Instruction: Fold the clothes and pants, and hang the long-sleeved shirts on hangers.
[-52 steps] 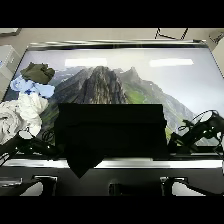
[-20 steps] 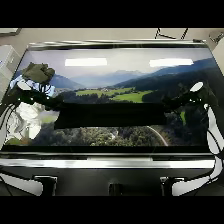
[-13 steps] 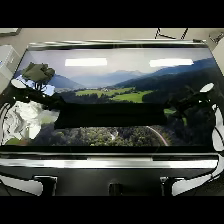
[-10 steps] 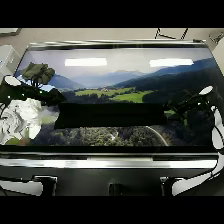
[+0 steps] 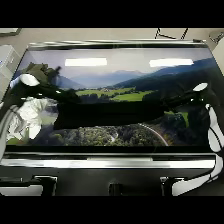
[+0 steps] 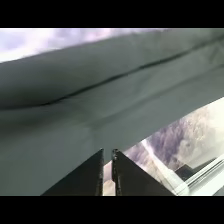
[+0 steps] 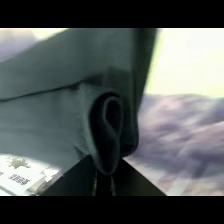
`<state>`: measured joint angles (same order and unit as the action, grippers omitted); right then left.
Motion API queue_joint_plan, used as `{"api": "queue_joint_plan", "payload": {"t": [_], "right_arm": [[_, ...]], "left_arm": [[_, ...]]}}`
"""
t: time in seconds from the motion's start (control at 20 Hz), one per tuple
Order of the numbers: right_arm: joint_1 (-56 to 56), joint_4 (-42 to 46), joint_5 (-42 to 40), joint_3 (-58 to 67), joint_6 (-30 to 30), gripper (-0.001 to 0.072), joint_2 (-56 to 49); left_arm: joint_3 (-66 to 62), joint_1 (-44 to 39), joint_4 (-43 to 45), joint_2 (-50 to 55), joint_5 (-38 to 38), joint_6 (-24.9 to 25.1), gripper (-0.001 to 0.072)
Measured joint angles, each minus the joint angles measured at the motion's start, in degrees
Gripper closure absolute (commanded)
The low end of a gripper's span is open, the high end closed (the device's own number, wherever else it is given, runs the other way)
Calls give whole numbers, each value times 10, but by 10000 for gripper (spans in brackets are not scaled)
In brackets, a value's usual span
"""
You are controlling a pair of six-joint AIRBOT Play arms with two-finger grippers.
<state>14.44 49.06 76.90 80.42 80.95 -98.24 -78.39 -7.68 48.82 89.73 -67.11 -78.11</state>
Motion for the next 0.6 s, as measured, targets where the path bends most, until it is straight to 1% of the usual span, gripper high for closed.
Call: {"api": "queue_joint_plan", "payload": {"t": [0.1, 0.15, 0.25, 0.35, 0.6], "right_arm": [[-9, -17, 14, 1, -5, 677, 53], [-16, -24, 22, 1, -7, 677, 79], [-30, -36, 37, 2, -8, 676, 138], [-47, -44, 48, 2, -8, 676, 195], [-103, -62, 56, 2, -7, 676, 308]], "left_arm": [[13, -60, -12, 21, 63, -21, 628], [17, -90, -25, 35, 96, -35, 673], [22, -137, -65, 63, 151, -52, 684], [24, -177, -116, 94, 187, -66, 684], [24, -277, -265, 162, 269, -74, 685]]}}
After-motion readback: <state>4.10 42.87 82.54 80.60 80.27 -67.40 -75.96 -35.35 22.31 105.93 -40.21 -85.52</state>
